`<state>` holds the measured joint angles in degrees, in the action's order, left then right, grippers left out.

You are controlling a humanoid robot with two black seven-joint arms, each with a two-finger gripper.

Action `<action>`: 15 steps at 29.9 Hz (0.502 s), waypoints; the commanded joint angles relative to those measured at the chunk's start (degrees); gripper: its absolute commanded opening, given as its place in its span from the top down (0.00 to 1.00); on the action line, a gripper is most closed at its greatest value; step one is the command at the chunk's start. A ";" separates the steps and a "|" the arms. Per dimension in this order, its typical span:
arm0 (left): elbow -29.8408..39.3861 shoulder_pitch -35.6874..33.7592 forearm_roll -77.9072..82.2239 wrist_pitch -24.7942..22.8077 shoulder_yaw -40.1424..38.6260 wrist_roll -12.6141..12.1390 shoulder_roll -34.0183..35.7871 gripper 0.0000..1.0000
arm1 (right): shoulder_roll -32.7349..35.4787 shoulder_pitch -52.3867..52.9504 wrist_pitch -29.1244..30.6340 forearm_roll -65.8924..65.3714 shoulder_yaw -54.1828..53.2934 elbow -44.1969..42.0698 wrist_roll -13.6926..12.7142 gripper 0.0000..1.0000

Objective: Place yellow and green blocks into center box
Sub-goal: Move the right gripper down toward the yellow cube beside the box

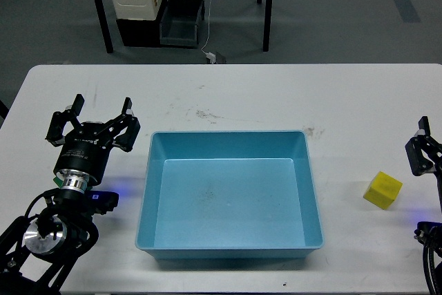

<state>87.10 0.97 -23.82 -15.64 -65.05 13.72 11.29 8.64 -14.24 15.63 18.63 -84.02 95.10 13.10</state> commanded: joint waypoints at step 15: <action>-0.18 -0.09 0.09 0.17 -0.08 1.22 -0.13 0.00 | 17.36 11.14 1.07 -72.00 -3.35 -2.72 0.61 0.00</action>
<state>86.92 0.89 -23.73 -15.51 -65.02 14.94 11.22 21.73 -7.49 16.70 -24.61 -87.97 92.33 13.64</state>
